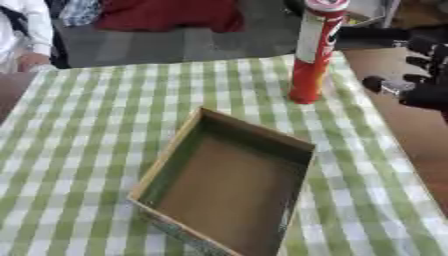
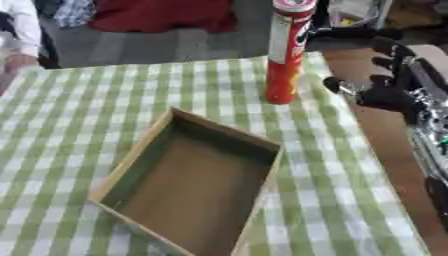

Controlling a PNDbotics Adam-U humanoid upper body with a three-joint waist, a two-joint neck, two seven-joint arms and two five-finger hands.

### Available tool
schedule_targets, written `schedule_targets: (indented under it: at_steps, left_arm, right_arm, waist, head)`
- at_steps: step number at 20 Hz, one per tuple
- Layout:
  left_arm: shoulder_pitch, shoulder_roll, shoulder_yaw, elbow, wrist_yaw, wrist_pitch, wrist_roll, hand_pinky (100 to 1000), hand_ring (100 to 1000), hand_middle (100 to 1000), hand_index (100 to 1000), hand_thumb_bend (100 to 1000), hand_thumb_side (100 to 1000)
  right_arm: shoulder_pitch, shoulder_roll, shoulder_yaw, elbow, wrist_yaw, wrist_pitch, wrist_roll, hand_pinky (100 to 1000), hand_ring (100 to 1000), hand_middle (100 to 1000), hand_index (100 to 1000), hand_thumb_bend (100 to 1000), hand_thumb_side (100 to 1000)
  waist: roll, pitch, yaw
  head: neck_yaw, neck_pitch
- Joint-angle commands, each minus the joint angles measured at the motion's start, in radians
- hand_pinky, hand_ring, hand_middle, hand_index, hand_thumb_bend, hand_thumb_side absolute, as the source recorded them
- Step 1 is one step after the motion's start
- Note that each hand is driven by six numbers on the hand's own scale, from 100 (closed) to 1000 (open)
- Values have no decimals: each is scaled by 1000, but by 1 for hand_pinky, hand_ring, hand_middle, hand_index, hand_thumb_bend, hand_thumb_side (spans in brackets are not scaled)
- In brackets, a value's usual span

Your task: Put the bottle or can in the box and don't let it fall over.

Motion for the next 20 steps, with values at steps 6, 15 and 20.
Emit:
schedule_targets:
  at_steps: [6,15,20]
  left_arm:
    - [-12,14,-2,-16,1,7,-1,842,823,749,777,648,674]
    - [-15,9,-4,-16,3,10,-3,842,824,750,777,648,674]
    - [-17,6,-5,-17,4,10,-4,842,824,751,777,646,674]
  right_arm:
    - [-121,12,29,141,3,-7,26,890,975,964,954,684,186]
    - [-222,64,44,296,19,-32,42,893,971,962,956,696,201]
    - [-249,83,48,336,21,-45,51,898,971,962,955,701,214]
  waist:
    - [3,-10,6]
    - [10,1,13]
    - [12,9,16]
  head:
    - [-11,-24]
    - [-19,-33]
    - [-19,-37]
